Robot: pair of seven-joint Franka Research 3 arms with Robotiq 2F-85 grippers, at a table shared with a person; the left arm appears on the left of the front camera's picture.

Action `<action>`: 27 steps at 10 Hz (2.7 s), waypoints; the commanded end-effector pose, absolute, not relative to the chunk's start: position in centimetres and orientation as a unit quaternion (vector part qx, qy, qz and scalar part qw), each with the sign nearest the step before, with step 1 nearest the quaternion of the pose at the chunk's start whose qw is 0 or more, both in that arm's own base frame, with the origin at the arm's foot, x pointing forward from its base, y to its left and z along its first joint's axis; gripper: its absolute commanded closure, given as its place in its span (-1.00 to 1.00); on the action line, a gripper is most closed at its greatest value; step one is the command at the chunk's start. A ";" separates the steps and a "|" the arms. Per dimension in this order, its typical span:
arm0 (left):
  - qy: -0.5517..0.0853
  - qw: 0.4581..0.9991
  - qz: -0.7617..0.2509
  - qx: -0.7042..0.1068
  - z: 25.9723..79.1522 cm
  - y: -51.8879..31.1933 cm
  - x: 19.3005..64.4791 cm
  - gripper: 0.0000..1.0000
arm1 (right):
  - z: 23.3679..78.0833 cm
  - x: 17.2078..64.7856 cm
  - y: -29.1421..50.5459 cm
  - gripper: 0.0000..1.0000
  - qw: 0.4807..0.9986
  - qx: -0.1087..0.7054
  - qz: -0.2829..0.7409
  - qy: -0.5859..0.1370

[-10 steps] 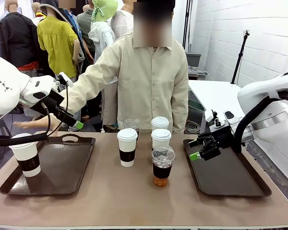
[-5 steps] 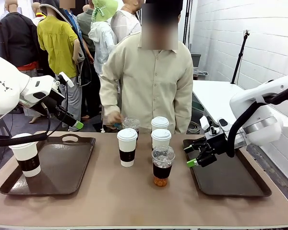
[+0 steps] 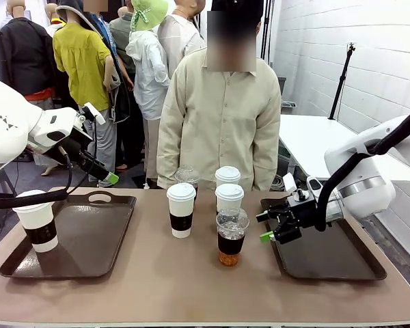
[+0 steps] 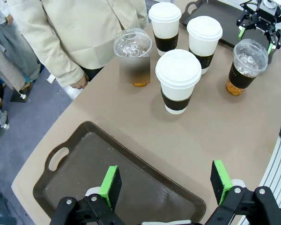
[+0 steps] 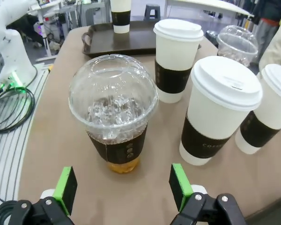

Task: Distribute the coffee onto the tray.
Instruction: Pick up one iced Americano and place it on the right Handle tray.

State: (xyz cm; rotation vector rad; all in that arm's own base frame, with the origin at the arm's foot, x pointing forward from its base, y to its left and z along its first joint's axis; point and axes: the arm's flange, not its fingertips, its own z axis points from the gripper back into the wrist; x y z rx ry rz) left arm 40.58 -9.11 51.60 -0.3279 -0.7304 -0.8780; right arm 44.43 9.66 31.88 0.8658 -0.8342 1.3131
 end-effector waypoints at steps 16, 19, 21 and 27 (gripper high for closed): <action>-0.345 0.827 -0.413 -0.163 51.5 -9.0 40.7 -1.00 | 26.8 45.7 14.2 -1.00 0.591 0.435 0.563 -0.380; -0.345 0.827 -0.413 -0.163 51.5 -9.0 40.7 -1.00 | 26.5 45.8 15.0 -1.00 0.586 0.441 0.564 -0.379; -0.345 0.827 -0.413 -0.163 51.5 -9.0 40.7 -1.00 | 26.4 46.1 15.8 -1.00 0.581 0.448 0.568 -0.373; -0.345 0.827 -0.413 -0.163 51.5 -9.0 40.7 -1.00 | 25.8 46.8 17.6 -1.00 0.574 0.477 0.562 -0.356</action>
